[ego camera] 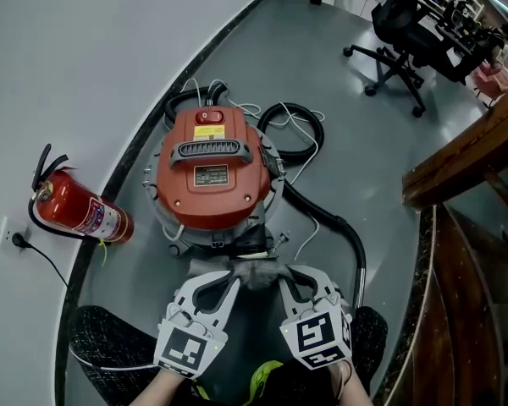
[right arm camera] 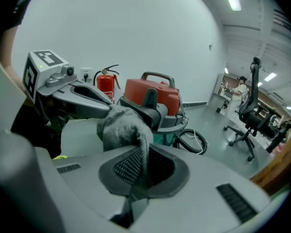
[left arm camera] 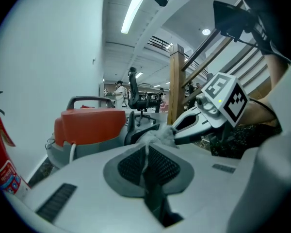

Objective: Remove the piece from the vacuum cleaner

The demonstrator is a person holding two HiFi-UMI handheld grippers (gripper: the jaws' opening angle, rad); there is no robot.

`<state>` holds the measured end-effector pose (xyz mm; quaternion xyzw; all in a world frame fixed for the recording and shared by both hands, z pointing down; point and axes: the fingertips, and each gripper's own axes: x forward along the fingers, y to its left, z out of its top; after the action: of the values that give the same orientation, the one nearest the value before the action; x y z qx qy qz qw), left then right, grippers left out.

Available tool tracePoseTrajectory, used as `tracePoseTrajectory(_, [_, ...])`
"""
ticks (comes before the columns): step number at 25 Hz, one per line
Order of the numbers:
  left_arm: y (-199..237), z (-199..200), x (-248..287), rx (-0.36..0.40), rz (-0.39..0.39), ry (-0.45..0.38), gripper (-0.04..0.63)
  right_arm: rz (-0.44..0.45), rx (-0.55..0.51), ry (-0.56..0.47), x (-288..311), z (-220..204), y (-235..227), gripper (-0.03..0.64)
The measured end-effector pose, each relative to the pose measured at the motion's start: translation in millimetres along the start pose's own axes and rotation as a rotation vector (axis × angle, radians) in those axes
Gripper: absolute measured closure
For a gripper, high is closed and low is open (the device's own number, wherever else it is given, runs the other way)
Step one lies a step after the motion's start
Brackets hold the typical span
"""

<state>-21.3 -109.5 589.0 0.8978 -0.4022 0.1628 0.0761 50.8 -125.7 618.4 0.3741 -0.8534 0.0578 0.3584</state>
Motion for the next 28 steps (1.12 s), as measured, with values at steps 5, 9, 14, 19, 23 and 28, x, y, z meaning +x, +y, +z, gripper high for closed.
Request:
tracePoseTrajectory(5, [3,-11,-6,-0.081,0.035,-0.046,0.569,0.03,-0.067,-0.008,-13,1,56,0.595])
tracePoseTrajectory(9, [13,-10,-7,-0.121,0.063,-0.068,0.569,0.046,-0.098,-0.01,-7,-1,85,0.595])
tracePoseTrajectory(14, [1,-23,-16,-0.153,0.085,-0.046,0.569,0.047,-0.2,0.048,10,-14,85,0.594])
tracePoseTrajectory(19, [-11,-27,-27,-0.077,0.091,-0.051,0.569,0.088,-0.086,0.026,-1,-23,61,0.591])
tracePoseTrajectory(23, [-15,-30,-34,-0.1,0.085,-0.012,0.569,0.231,0.126,-0.116,-36,-8,34,0.469])
tracePoseTrajectory(28, [-18,-23,-35,-0.013,0.077,-0.028,0.569,0.202,0.363,-0.192,-46,25,-12,0.431])
